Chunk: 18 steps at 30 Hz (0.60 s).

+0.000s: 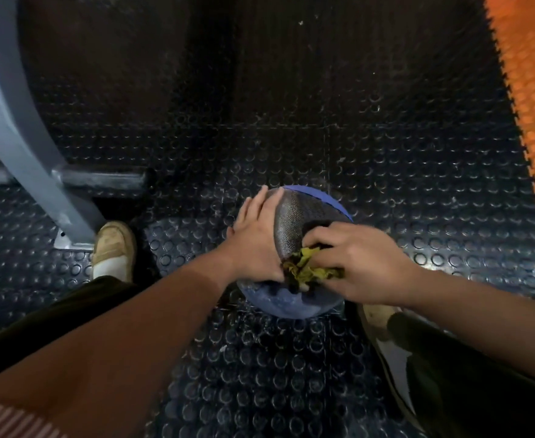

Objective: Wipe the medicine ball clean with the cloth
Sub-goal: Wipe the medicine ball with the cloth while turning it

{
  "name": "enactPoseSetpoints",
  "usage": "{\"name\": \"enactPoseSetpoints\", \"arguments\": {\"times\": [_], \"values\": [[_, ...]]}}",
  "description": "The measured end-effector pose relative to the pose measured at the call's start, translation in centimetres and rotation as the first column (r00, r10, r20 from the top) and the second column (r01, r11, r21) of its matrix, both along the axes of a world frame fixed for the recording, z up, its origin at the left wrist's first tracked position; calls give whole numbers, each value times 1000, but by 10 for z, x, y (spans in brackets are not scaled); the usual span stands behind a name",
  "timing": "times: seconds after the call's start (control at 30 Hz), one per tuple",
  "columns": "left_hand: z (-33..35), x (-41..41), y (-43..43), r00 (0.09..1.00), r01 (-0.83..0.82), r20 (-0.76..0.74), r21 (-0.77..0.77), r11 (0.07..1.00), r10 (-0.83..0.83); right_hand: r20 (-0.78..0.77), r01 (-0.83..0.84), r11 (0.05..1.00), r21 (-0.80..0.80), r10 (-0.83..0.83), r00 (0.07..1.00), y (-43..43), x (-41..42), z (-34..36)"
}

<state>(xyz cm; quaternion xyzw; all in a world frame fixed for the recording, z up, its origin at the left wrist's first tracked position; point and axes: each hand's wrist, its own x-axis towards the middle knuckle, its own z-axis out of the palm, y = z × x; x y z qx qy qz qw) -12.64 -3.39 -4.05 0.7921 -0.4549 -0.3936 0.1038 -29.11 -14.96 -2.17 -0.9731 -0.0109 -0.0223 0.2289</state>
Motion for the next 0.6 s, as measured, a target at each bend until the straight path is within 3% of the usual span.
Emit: {"name": "enactPoseSetpoints", "arguments": {"times": [0.13, 0.23, 0.33, 0.4, 0.5, 0.6], "values": [[-6, -8, 6, 998, 54, 35, -32, 998, -53, 25, 66, 997, -38, -65, 998, -9, 6, 0], [-6, -15, 11, 994, 52, 95, -48, 997, -47, 60, 274, 958, -89, -269, 961, -15, 28, 0], [1, -28, 12, 995, 50, 89, -31, 998, -47, -92, 478, 871, -110, -488, 868, -37, 49, -3], [2, -28, 11, 997, 26, 79, -30, 999, -24, -80, 467, 881, -71, -472, 878, -33, 45, -4], [0, -16, 7, 999, -18, 39, -36, 999, 19, 104, 382, 922, -69, -374, 921, -6, 22, -5], [0, -13, 8, 1000, -25, 7, -53, 998, 25, 102, 269, 954, -129, -257, 961, 7, 1, -4]]}}
